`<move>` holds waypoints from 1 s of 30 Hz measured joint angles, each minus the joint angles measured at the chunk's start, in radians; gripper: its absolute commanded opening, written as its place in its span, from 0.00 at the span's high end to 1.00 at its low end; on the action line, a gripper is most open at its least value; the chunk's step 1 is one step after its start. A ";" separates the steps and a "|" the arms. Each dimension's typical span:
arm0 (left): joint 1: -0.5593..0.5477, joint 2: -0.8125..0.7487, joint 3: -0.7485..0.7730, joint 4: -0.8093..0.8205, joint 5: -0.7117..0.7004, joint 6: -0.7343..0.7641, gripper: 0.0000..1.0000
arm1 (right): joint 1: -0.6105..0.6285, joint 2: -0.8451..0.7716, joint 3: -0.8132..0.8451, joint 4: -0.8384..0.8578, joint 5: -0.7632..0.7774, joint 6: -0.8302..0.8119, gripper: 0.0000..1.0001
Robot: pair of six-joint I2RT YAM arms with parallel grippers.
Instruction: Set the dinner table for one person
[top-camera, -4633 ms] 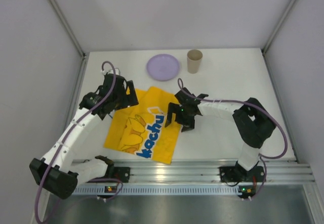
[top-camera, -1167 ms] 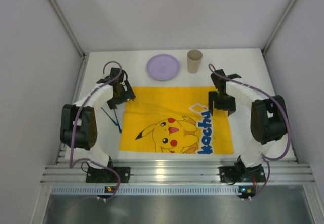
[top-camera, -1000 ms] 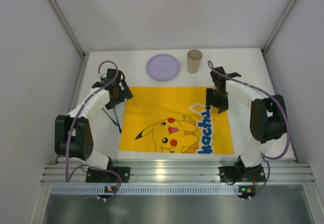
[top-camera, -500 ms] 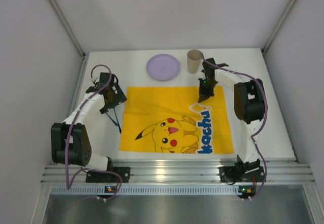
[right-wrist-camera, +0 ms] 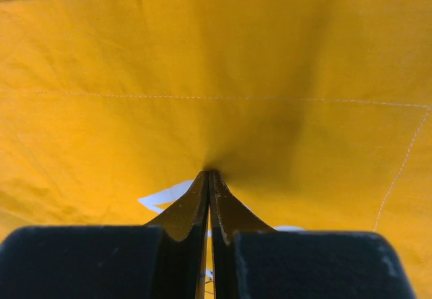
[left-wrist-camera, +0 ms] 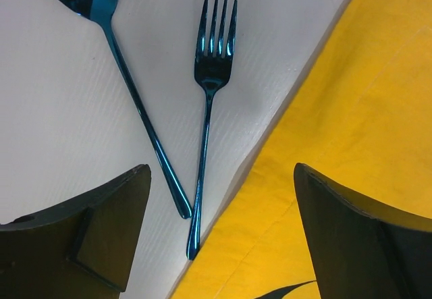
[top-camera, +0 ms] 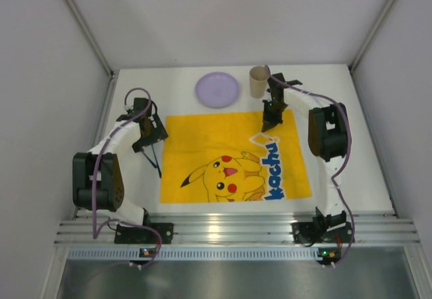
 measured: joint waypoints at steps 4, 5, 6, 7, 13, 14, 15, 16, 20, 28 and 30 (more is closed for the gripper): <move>0.000 0.053 0.000 0.034 0.011 0.024 0.11 | 0.000 -0.011 -0.021 0.013 0.011 0.021 1.00; 0.000 0.064 0.000 0.040 0.013 0.030 0.11 | -0.001 -0.016 -0.027 0.018 0.011 0.026 1.00; 0.000 0.077 0.000 0.045 0.014 0.036 0.11 | -0.001 -0.021 -0.036 0.024 0.013 0.032 1.00; 0.000 0.088 0.000 0.051 0.016 0.041 0.12 | -0.001 -0.024 -0.040 0.028 0.015 0.034 1.00; 0.000 0.126 -0.002 0.082 0.016 0.063 0.23 | -0.001 -0.031 -0.045 0.030 0.026 0.063 0.90; 0.000 0.126 -0.005 0.088 0.015 0.065 0.25 | -0.001 -0.036 -0.051 0.032 0.029 0.071 0.86; 0.000 0.126 -0.010 0.093 0.013 0.067 0.30 | -0.001 -0.044 -0.061 0.030 0.034 0.074 0.85; 0.000 0.126 -0.015 0.100 0.012 0.067 0.34 | -0.001 -0.055 -0.073 0.027 0.042 0.077 0.83; 0.001 0.126 -0.051 0.134 0.002 0.074 0.53 | -0.003 -0.123 -0.130 -0.002 0.061 0.087 0.81; 0.023 0.124 -0.078 0.204 0.006 0.063 1.00 | -0.005 -0.335 -0.157 -0.078 0.084 0.075 0.75; 0.028 0.132 -0.073 0.211 0.005 0.068 1.00 | -0.006 -0.392 -0.164 -0.094 0.092 0.067 0.71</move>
